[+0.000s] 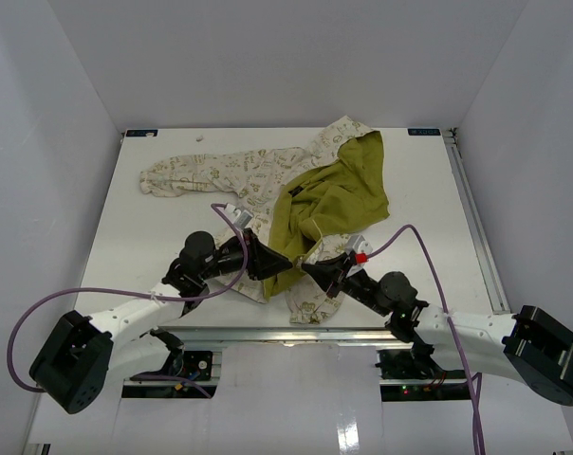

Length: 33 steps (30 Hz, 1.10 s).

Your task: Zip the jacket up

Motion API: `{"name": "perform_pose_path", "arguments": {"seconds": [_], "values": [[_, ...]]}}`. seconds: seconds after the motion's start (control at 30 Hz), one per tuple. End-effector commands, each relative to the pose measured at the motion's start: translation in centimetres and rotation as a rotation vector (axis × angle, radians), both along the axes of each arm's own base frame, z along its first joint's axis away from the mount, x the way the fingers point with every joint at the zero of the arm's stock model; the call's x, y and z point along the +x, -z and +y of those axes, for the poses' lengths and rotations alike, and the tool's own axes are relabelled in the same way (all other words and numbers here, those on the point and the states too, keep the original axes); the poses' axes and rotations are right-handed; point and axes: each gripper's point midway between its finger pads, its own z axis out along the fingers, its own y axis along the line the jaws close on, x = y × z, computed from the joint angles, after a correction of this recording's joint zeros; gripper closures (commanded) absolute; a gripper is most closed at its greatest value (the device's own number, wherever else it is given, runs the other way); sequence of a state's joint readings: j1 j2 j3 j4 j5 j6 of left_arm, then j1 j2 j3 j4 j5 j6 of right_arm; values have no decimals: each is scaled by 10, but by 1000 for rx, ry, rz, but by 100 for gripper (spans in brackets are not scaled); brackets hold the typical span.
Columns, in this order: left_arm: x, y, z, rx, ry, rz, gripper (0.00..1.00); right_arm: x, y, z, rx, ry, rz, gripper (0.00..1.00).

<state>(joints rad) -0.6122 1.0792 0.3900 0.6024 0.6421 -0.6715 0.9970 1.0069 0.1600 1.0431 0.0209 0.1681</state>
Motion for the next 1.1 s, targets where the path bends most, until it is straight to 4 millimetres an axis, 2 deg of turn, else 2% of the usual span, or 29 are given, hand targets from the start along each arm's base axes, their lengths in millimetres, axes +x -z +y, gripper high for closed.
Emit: {"name": "perform_pose_path", "arguments": {"seconds": [0.0,0.2,0.5,0.7,0.97,1.07], "values": [[-13,-9,-6,-42,75,-27,59,8,-28,-1,82,37,-40,92],[-14,-9,-11,-54,94,-9,69,9,-30,0,93,40,-34,92],[-13,0,-18,-29,102,13,65,8,-31,-1,105,40,-27,92],[-13,3,-25,-23,117,36,69,9,-31,1,108,35,-23,92],[-5,7,-32,-3,91,51,83,7,-30,1,106,27,-21,92],[-3,6,-31,-1,76,48,94,7,-29,1,103,25,-20,92]]}}
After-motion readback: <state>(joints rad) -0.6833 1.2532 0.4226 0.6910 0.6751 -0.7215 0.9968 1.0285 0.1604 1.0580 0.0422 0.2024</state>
